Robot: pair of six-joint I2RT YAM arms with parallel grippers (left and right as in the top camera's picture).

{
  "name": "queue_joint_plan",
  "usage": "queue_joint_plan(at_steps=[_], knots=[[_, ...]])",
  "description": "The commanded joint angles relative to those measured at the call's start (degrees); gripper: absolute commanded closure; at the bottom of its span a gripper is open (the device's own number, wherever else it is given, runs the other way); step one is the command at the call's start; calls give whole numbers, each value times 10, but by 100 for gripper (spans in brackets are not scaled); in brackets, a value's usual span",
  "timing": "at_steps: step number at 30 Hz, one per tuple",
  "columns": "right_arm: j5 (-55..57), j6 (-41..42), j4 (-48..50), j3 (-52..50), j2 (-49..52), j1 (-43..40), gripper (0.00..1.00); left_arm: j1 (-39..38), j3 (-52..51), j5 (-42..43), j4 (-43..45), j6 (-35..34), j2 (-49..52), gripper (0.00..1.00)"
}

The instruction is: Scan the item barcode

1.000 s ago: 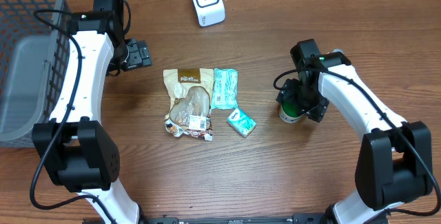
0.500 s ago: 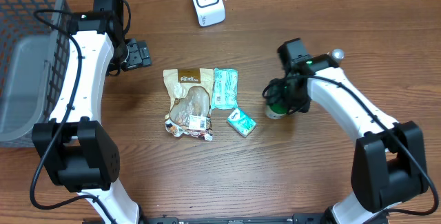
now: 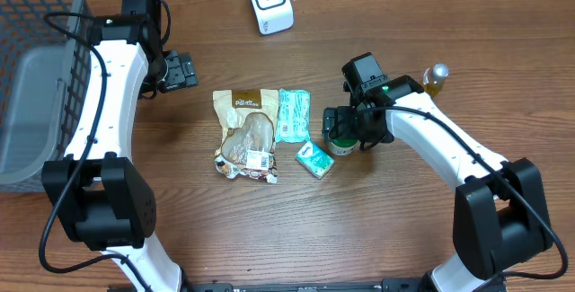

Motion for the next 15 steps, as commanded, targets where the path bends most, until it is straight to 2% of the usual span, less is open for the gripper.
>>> queue_joint_plan(at_steps=[1,8,15], knots=[[-2,2,-14,22,1,-9,0,-3,9,-7,1,2,-9,0],[-2,26,-88,95,1,-41,0,-3,9,-7,1,2,-9,0],[-5,31,-110,101,1,-76,0,-3,9,-7,1,2,-9,0]])
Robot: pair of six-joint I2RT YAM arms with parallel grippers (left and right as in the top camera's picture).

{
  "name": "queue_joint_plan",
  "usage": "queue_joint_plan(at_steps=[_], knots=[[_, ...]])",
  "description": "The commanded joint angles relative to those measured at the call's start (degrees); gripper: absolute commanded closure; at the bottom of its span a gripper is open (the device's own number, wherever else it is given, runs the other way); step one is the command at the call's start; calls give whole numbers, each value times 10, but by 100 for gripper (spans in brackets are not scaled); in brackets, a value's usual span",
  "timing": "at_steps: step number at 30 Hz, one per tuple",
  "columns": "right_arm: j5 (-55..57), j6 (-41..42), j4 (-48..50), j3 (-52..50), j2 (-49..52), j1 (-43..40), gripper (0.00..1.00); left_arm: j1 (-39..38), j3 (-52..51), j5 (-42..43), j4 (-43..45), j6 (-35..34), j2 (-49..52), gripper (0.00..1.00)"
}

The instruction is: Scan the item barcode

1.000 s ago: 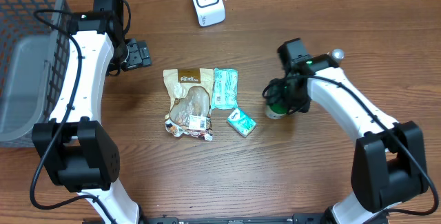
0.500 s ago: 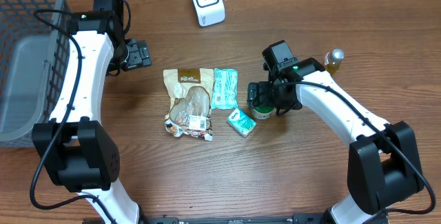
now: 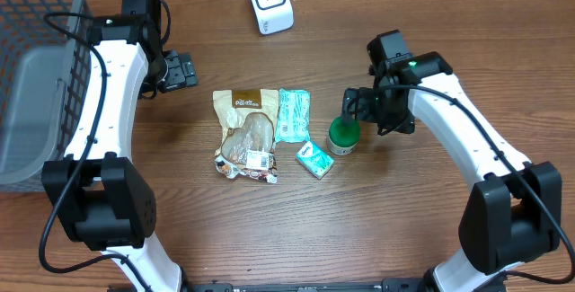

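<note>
A white barcode scanner (image 3: 269, 2) stands at the far middle of the table. A green-lidded jar (image 3: 342, 135) stands upright right of centre. My right gripper (image 3: 358, 106) hangs just beyond the jar's far right side and looks open, with nothing between its fingers. A brown snack bag (image 3: 246, 133), a teal packet (image 3: 293, 114) and a small teal box (image 3: 314, 160) lie to the left of the jar. My left gripper (image 3: 182, 70) rests at the far left, open and holding nothing.
A grey wire basket (image 3: 36, 76) fills the left edge of the table, beside my left arm. The three packets lie close together, and the small teal box nearly touches the jar.
My right gripper was down over the green-lidded jar, hiding its lid. It is now up and to the right of the jar, whose lid shows in full. The jar stands where it was.
</note>
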Motion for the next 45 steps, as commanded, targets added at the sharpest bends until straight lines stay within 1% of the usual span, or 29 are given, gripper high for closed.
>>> queue_joint_plan(at_steps=[1,18,22,45], knots=[[-4,6,1,12,-2,-9,0,-3,9,-7,1,2,-9,0],[-11,6,17,12,-2,-9,0,-3,9,-7,1,2,-9,0],[-31,6,21,13,-2,-9,0,-3,9,-7,1,2,-9,0],[-31,6,3,26,-2,-12,0,-3,9,-7,1,2,-9,0]])
